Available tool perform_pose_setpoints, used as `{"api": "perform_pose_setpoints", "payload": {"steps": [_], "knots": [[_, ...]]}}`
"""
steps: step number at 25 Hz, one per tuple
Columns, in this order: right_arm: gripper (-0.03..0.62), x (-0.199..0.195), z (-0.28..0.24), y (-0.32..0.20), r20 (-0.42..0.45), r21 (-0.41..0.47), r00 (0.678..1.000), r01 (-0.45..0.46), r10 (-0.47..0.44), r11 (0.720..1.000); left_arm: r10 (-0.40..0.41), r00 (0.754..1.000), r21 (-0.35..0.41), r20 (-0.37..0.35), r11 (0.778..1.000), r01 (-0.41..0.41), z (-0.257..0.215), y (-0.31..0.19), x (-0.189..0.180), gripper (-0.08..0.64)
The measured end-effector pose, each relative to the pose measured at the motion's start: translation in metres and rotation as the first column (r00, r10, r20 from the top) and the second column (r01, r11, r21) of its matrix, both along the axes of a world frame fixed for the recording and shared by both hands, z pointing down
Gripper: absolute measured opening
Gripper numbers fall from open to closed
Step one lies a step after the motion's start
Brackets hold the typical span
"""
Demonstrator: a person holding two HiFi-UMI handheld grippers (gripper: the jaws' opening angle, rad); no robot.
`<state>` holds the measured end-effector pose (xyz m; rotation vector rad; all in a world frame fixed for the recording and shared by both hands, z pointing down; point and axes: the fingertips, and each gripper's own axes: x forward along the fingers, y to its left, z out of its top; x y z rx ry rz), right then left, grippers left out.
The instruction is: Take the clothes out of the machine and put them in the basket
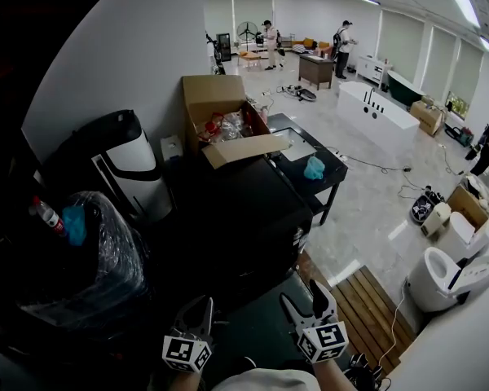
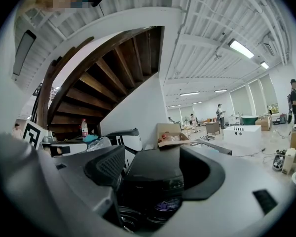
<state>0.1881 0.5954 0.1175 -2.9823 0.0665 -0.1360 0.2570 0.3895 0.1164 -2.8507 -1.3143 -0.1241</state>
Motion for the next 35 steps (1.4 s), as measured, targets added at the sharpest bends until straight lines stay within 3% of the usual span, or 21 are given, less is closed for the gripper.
{"api": "perform_pose_setpoints", "payload": {"steps": [13,27,35], "knots": [[0.333,0.012,-0.007,0.035,0.002,-0.008,0.992,0.125,-0.125,0.992,-0.096,0.995,-0.005,0.014,0.995,0.096,-0.005,0.038,-0.018,0.021],[0.331,-0.011,-0.015,0.108,-0.017,-0.015,0.961,0.277,-0.277,0.961,-0.24,0.971,-0.02,0.005,0.97,0.24,-0.007,0.113,-0.071,0.021],[0.318,-0.02,-0.015,0.13,-0.041,0.013,0.952,0.304,-0.304,0.952,-0.282,0.959,0.001,-0.004,0.96,0.282,-0.009,0.132,-0.09,0.021]]}}
